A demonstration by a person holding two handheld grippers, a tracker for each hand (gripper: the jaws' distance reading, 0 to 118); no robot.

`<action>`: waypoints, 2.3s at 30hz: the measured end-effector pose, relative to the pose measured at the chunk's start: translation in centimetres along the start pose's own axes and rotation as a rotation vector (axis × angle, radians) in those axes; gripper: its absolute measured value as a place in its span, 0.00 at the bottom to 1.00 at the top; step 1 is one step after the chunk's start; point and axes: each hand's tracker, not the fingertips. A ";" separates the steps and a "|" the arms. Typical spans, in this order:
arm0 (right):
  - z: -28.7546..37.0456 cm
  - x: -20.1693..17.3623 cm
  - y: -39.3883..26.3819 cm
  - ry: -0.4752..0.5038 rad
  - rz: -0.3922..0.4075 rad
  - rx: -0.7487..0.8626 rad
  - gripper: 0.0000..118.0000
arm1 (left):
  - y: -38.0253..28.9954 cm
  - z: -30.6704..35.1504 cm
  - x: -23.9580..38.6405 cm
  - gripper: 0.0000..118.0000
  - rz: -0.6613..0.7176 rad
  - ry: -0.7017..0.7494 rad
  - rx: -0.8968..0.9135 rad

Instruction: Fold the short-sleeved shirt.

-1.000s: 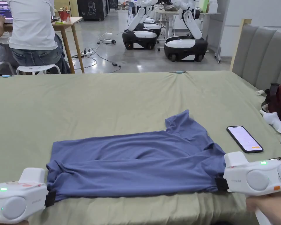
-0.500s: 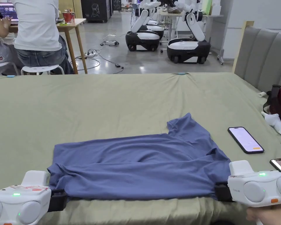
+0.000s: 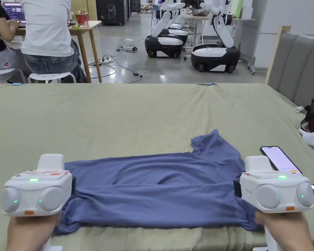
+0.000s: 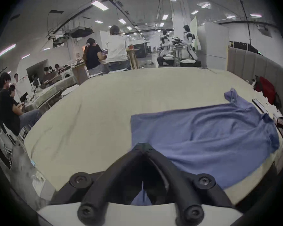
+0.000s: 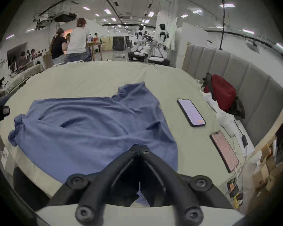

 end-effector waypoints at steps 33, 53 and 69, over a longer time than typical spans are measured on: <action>-13.9 2.1 11.6 0.064 -0.045 -0.091 0.67 | 4.7 -17.0 1.0 0.01 0.118 0.028 -0.231; -20.8 3.6 13.4 0.047 -0.040 -0.225 0.01 | 5.6 -14.8 1.2 0.01 0.070 0.013 -0.178; 3.0 3.1 -0.5 0.045 0.067 -0.026 0.01 | -3.0 1.6 -2.4 0.01 0.091 -0.050 -0.077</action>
